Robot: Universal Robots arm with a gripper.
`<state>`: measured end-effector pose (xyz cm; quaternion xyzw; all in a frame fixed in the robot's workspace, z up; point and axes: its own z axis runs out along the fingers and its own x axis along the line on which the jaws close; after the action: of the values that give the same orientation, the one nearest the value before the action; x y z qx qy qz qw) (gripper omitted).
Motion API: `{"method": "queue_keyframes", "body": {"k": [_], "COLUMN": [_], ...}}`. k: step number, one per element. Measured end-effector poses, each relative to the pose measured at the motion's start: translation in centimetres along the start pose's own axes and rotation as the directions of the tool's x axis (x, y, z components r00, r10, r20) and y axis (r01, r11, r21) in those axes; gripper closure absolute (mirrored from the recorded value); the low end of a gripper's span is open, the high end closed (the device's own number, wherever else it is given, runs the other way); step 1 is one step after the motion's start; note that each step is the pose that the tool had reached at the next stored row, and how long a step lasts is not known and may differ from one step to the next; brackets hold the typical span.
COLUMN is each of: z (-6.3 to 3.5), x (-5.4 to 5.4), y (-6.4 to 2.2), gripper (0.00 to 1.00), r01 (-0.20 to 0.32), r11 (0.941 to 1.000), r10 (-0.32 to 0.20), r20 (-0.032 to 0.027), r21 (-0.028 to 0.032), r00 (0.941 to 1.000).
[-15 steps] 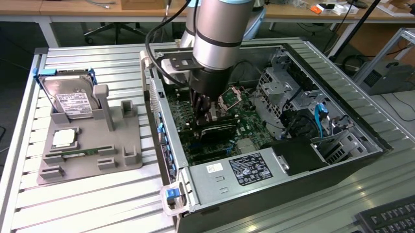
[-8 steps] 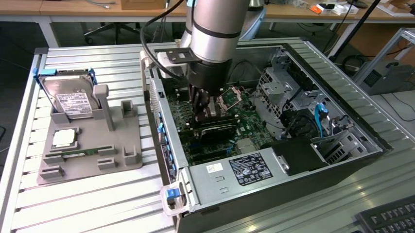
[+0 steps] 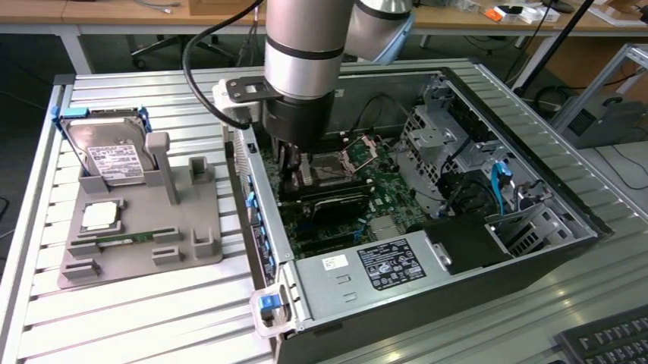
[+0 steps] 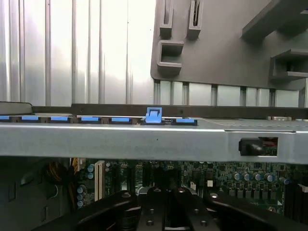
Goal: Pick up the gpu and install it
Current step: 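Press down on the gpu until it lock into place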
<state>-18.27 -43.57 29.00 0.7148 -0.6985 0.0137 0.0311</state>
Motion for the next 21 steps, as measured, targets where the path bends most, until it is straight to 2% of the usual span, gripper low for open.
{"method": "queue_keyframes", "body": {"k": [6,21], "z": [0.03,0.13], "x": [0.0,-0.1], "y": [1.45,1.95], "gripper": [0.89,0.89], "r01": [-0.001,-0.001], "r11": [1.0,1.0], "r10": [0.001,0.001], "r20": [-0.0003,-0.0004], "r21": [0.0076,0.0074], "r00": [1.0,1.0]}}
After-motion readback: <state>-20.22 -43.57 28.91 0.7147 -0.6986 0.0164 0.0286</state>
